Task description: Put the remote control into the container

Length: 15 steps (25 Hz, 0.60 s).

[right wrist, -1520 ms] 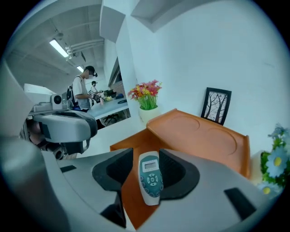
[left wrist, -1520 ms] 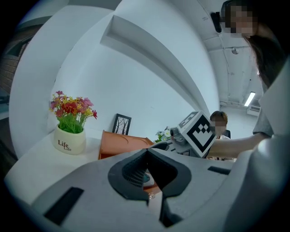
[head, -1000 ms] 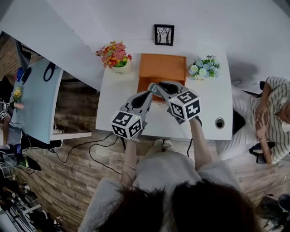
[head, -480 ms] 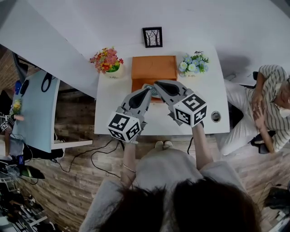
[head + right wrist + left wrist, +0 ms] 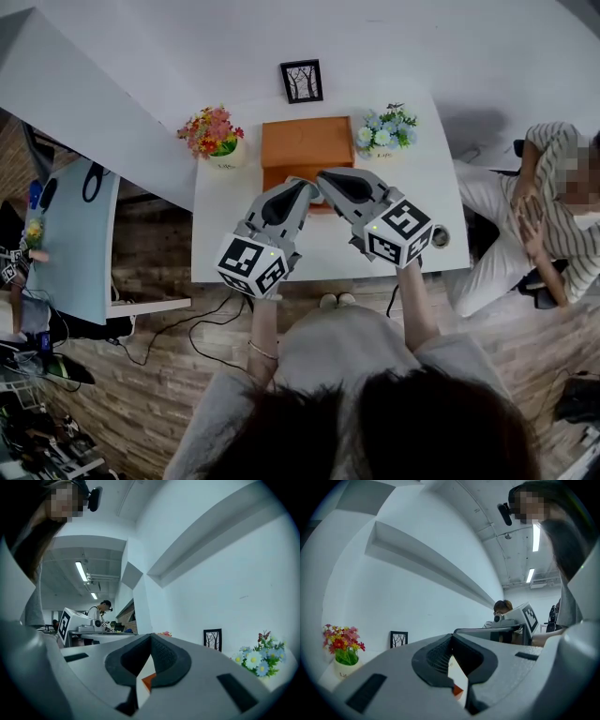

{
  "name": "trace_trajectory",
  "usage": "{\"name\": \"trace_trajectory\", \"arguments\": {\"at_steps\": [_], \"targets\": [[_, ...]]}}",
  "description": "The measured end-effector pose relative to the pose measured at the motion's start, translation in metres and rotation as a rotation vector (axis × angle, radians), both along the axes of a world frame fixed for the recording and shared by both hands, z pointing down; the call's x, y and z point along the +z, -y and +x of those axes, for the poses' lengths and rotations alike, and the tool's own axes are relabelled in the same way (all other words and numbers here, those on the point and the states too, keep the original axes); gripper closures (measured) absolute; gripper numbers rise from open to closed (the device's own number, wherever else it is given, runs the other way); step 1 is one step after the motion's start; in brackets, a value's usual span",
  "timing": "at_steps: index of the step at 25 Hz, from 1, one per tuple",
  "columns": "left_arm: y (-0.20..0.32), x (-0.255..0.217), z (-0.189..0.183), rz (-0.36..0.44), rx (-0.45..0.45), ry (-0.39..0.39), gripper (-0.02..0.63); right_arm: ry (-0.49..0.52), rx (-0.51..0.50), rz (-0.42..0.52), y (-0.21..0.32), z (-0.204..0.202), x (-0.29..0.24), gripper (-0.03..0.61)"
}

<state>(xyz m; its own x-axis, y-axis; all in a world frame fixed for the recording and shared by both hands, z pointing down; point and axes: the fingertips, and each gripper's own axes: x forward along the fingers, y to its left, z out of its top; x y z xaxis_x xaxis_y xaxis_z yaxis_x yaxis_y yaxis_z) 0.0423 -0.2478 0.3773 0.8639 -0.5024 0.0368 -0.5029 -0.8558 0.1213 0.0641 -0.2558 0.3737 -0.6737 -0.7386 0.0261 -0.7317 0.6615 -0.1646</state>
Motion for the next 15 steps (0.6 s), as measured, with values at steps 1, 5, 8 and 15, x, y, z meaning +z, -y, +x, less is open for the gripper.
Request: {"name": "trace_trajectory", "arguments": {"at_steps": [1,5,8,15], "targets": [[-0.002,-0.002,0.001,0.007,0.003,0.001,0.611,-0.002,-0.001,0.010,-0.002,0.001,-0.002,0.580],[-0.008,-0.007,0.005,0.028,0.008,0.015,0.611,-0.021,-0.010,0.039,-0.009,0.004,-0.005,0.580],[-0.013,-0.008,0.007,0.036,0.010,0.018,0.611,-0.022,-0.007,0.052,-0.012,0.008,-0.008,0.580],[-0.022,-0.009,0.007,0.037,0.010,0.024,0.611,-0.032,-0.012,0.061,-0.019,0.010,-0.006,0.580]]}}
